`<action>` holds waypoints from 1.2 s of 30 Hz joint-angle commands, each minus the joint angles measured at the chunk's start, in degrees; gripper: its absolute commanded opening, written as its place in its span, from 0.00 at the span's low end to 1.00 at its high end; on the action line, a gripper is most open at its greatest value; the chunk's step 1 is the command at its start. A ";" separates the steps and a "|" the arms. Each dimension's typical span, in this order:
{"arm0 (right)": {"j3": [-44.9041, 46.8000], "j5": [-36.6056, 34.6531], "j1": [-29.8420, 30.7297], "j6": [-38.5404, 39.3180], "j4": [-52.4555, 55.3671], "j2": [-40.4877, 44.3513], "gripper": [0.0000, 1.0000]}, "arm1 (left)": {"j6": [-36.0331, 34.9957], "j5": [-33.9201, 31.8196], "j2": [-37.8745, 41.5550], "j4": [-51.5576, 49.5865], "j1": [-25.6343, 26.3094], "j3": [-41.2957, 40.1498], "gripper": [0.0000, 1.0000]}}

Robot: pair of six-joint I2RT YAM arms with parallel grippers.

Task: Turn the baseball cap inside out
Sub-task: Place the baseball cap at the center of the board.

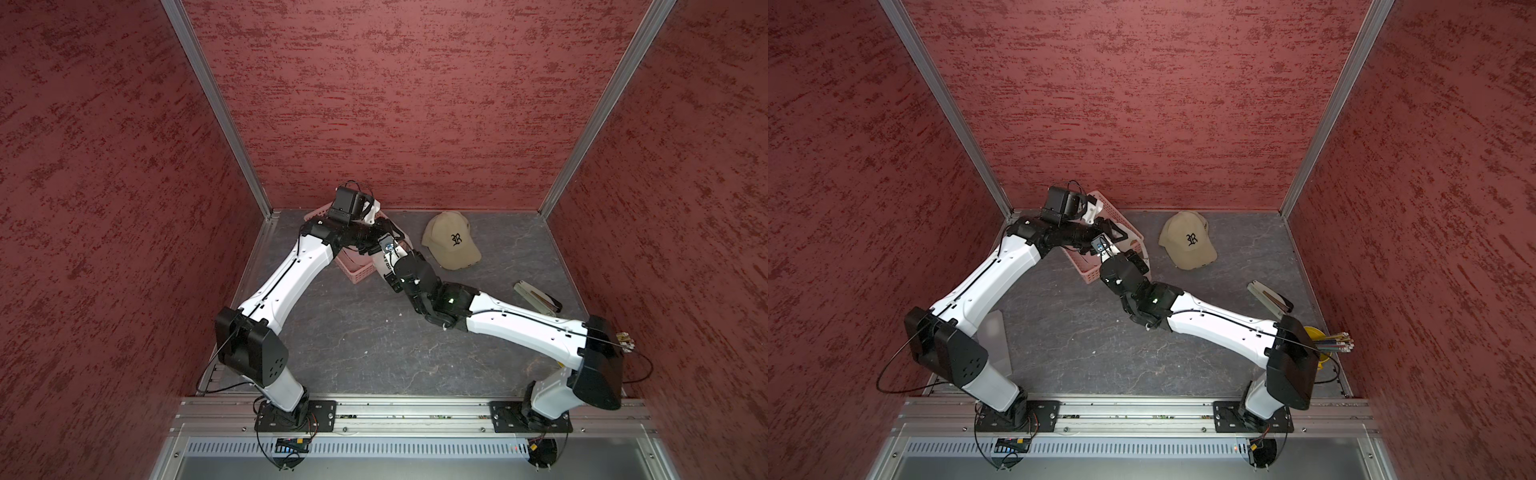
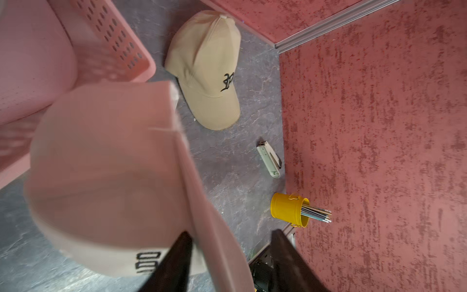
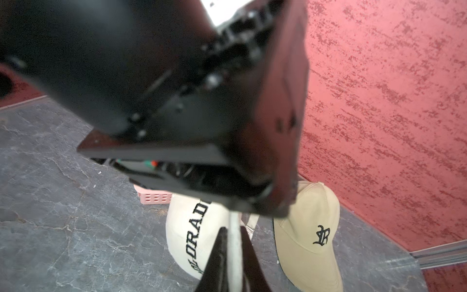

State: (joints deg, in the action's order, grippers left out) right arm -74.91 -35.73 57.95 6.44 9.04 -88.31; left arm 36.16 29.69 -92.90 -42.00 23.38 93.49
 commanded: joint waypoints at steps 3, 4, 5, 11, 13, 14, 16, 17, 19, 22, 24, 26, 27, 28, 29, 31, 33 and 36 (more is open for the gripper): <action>3.99 14.69 -8.06 -11.91 3.03 10.23 0.00 | -2.29 0.26 0.91 2.88 -0.96 2.68 1.00; 4.48 17.16 -9.99 -13.61 3.61 11.21 0.00 | -2.32 -0.10 1.05 2.35 -1.51 3.20 1.00; 4.69 19.46 -11.84 -15.00 4.44 11.94 0.00 | -2.30 -0.16 1.34 1.87 -2.35 3.74 1.00; 5.22 31.83 -21.81 -23.13 7.22 13.91 0.00 | -6.11 -3.07 2.73 -2.92 -6.96 8.45 1.00; 5.20 35.22 -25.01 -26.61 6.92 14.12 0.00 | -9.73 -6.08 2.41 -6.76 -7.88 11.31 1.00; 5.37 37.01 -26.64 -28.71 6.05 14.36 0.00 | -11.53 -7.87 2.21 -8.43 -8.20 12.30 1.00; 6.61 41.01 -30.05 -33.66 2.47 15.07 0.00 | -13.98 -9.94 2.17 -10.46 -8.82 12.87 1.00; 7.22 42.75 -31.93 -36.32 0.21 15.30 0.00 | -15.11 -11.30 2.32 -11.05 -8.90 12.70 1.00; 8.22 42.67 -34.20 -39.57 -3.55 15.53 0.00 | -16.86 -13.62 2.69 -11.53 -8.74 11.61 1.00; 10.49 37.67 -36.06 -43.87 -10.22 15.85 0.00 | -17.70 -14.98 4.14 -9.68 -8.39 7.60 1.00; 12.52 32.87 -37.08 -46.83 -15.78 15.95 0.00 | -18.12 -15.43 4.86 -8.61 -7.93 5.51 1.00; 13.25 27.21 -37.50 -48.25 -19.04 15.59 0.00 | -18.49 -15.87 5.31 -7.82 -7.32 3.78 1.00; 13.32 24.23 -37.61 -49.17 -20.13 15.45 0.00 | -18.58 -15.88 5.59 -7.35 -7.06 2.92 1.00; 13.78 22.20 -37.68 -49.85 -22.15 15.24 0.00 | -18.72 -15.87 5.99 -7.02 -6.92 2.13 1.00; 13.75 21.40 -37.79 -50.35 -23.40 15.00 0.00 | -18.91 -15.93 6.29 -6.72 -6.78 1.40 1.00; 11.74 22.40 -37.79 -51.06 -22.52 13.87 0.00 | -19.26 -16.13 7.29 -6.39 -6.68 0.05 1.00; 9.02 26.65 -37.78 -51.93 -19.32 12.38 0.00 | -19.71 -16.48 8.39 -6.04 -6.68 -1.44 1.00; 6.88 36.04 -37.80 -53.62 -14.35 11.24 0.00 | -20.77 -17.93 9.88 -6.46 -7.13 -2.43 1.00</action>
State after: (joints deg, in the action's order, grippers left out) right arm -64.29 -6.61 20.40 -44.25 -6.90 -76.23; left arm 17.50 13.52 -85.78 -49.76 16.56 91.46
